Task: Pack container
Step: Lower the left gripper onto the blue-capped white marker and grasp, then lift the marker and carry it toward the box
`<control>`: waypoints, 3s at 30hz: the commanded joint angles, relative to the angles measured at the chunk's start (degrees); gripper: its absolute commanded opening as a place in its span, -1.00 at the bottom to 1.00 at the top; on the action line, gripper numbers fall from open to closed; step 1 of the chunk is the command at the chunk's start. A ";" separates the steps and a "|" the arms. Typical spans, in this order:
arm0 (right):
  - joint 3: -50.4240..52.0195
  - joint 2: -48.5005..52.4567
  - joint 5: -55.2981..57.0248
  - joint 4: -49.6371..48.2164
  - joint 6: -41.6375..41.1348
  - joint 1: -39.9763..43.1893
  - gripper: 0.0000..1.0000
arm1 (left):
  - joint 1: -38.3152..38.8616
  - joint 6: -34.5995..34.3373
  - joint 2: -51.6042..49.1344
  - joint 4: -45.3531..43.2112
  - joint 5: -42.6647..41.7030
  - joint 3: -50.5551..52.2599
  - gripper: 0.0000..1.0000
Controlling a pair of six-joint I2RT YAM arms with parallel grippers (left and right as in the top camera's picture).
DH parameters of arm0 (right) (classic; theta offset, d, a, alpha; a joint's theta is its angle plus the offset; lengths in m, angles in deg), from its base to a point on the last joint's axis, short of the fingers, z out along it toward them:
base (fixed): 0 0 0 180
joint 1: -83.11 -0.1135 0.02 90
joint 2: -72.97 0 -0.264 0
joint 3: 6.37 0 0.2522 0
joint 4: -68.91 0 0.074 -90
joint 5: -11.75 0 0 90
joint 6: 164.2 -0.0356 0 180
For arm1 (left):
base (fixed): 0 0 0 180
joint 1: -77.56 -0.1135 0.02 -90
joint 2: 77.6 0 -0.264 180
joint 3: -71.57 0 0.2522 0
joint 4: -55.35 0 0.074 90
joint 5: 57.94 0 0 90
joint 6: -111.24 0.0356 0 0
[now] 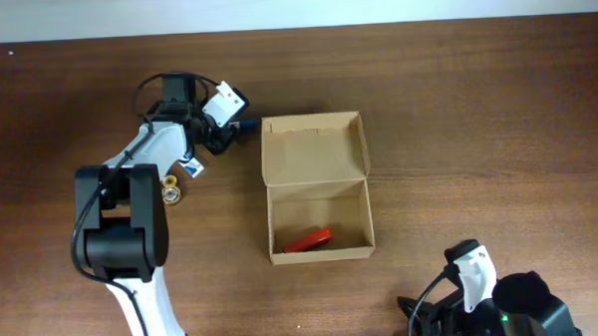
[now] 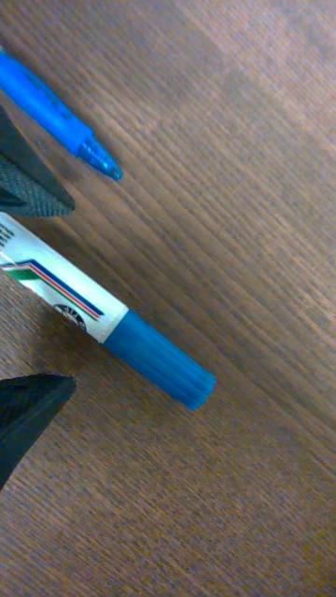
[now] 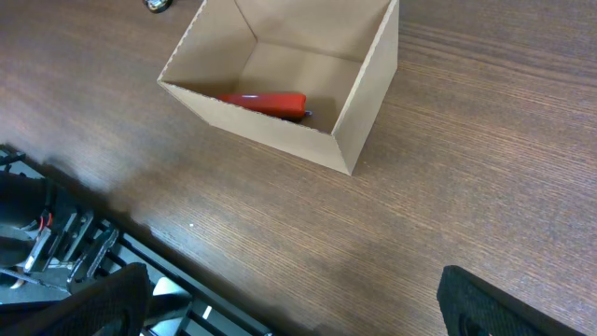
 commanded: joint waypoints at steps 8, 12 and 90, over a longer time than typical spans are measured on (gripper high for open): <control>0.20 0.26 -0.31 -0.17 0.20 -0.46 0.98 | -0.09 1.14 -1.68 0.26 -1.70 -0.87 0.06; 0.20 0.26 -0.33 -0.17 0.20 -0.46 0.98 | -0.09 1.16 -3.19 0.15 -2.73 -0.87 0.05; 0.20 0.26 -0.31 -0.17 0.20 -0.46 0.98 | 15.08 -1.97 31.26 28.92 3.93 -4.85 -0.97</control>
